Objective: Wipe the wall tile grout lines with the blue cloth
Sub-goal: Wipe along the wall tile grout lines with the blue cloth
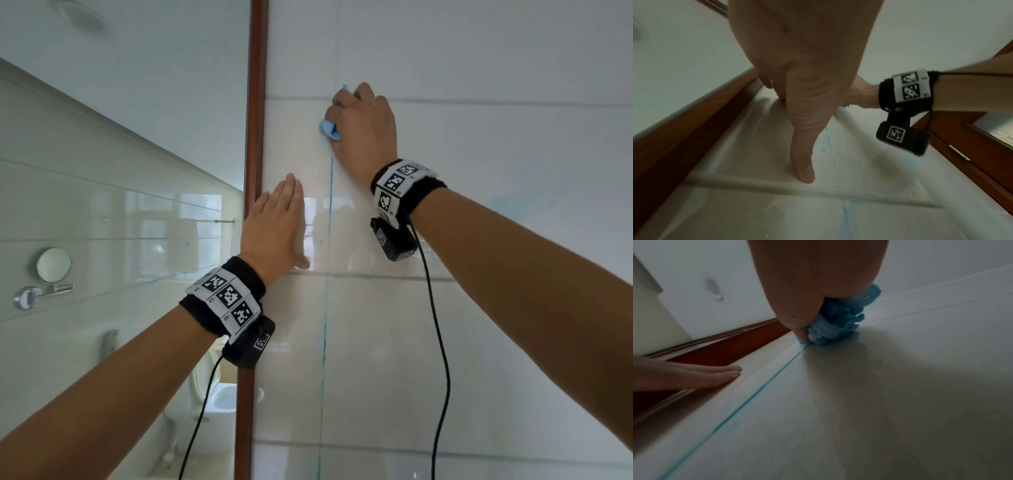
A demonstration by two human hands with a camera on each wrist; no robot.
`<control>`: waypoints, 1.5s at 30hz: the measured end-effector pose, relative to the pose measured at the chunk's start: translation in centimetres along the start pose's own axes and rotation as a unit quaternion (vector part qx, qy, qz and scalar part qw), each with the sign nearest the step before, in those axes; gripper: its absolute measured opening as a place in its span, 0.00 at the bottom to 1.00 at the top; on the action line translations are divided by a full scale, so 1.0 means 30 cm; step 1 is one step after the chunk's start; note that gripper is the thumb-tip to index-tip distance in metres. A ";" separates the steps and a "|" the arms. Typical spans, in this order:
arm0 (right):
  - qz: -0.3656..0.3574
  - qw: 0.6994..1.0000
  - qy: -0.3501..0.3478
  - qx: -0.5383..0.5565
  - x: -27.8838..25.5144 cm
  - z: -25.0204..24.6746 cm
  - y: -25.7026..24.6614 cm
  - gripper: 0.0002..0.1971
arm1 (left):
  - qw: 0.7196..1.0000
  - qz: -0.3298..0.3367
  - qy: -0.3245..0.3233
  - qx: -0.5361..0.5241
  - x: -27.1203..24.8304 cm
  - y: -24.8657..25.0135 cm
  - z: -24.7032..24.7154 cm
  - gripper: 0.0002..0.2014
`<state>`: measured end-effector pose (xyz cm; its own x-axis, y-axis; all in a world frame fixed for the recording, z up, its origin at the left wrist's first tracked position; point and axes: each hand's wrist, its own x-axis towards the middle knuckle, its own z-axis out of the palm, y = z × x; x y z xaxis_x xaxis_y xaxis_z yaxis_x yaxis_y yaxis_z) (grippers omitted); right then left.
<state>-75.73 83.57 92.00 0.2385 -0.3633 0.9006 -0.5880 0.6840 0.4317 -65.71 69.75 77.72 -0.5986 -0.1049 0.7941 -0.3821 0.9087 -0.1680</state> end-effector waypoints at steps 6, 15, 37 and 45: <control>-0.093 0.995 0.020 0.005 -0.130 0.035 -0.001 0.09 | 1.000 0.014 0.015 -0.018 -0.008 -0.024 0.006 0.72; 0.071 0.997 -0.009 -0.002 0.039 -0.022 0.034 0.13 | 1.000 0.014 0.011 -0.022 -0.015 -0.022 -0.004 0.72; -0.114 0.993 -0.020 0.003 -0.283 0.004 -0.052 0.08 | 0.999 0.025 0.015 -0.022 -0.027 -0.037 0.005 0.69; 0.044 0.999 -0.014 0.012 -0.067 -0.027 0.005 0.12 | 0.999 0.026 0.020 -0.017 -0.017 -0.046 0.022 0.70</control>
<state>-75.67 84.90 90.29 0.1640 -0.3198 0.9332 -0.6242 0.6988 0.3492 -65.35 68.28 77.17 -0.5876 -0.0422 0.8080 -0.3276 0.9256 -0.1898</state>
